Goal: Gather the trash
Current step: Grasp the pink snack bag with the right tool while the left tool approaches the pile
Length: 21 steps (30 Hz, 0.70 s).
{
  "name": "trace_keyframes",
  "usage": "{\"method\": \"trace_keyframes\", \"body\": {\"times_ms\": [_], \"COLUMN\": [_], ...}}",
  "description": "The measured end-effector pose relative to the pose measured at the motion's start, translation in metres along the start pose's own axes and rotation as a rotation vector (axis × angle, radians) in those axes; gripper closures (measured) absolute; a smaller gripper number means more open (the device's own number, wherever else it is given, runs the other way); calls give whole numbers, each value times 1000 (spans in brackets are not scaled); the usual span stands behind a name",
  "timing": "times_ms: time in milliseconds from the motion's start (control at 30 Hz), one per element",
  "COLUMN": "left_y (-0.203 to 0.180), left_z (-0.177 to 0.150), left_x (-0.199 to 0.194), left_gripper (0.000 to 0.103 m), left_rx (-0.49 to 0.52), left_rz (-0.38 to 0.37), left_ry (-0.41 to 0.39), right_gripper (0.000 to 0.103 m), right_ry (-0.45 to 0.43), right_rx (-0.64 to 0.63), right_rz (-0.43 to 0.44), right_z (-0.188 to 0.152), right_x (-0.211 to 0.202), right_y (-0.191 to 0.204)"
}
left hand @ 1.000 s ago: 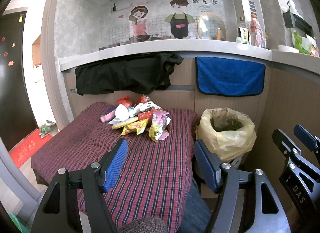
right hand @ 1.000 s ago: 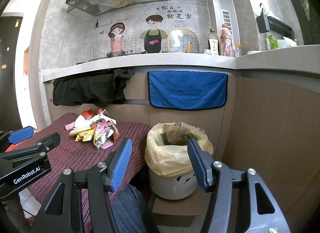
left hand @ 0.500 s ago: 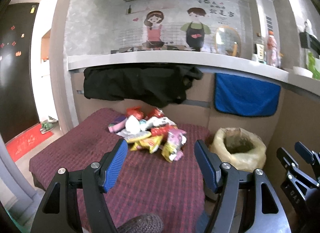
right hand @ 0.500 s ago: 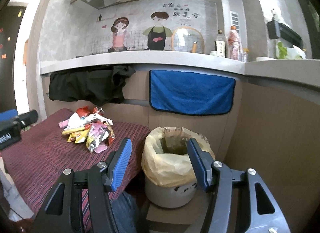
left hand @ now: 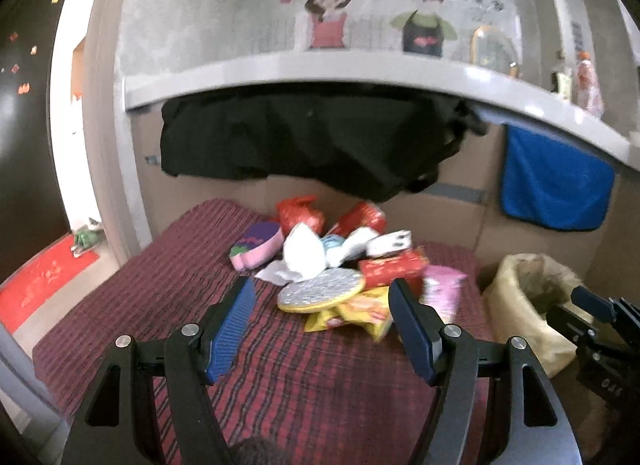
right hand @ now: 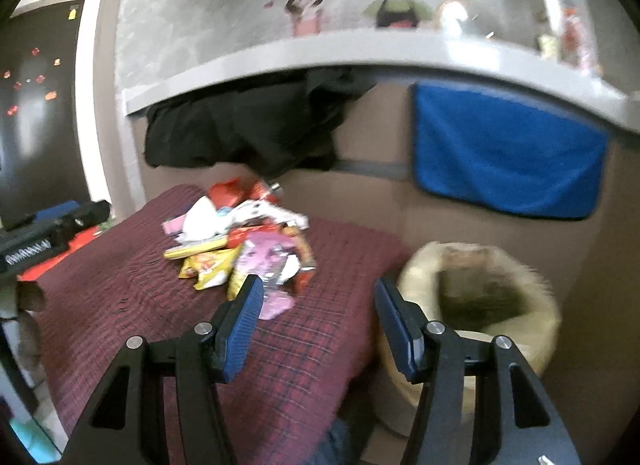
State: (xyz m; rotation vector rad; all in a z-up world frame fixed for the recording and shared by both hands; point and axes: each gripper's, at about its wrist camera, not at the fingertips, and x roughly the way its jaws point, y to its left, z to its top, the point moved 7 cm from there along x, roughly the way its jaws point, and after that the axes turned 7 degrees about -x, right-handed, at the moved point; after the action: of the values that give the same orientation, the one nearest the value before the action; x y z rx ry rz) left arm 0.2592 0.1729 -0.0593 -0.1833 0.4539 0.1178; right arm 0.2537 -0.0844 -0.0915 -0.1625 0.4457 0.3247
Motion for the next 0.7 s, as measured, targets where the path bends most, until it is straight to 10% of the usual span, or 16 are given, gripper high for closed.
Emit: {"method": "trace_keyframes", "body": {"times_ms": [167, 567, 700], "left_y": [24, 17, 28], "left_z": [-11, -35, -35], "left_x": [48, 95, 107], "left_gripper": [34, 33, 34], "left_rx": [-29, -66, -136], "left_rz": [33, -185, -168], "left_ry": [62, 230, 272], "right_gripper": [48, 51, 97], "right_ry": [56, 195, 204], "right_rx": [-37, -76, -17], "right_rz": [72, 89, 192], "right_z": [12, 2, 3], "right_x": [57, 164, 157], "right_y": [26, 36, 31]}}
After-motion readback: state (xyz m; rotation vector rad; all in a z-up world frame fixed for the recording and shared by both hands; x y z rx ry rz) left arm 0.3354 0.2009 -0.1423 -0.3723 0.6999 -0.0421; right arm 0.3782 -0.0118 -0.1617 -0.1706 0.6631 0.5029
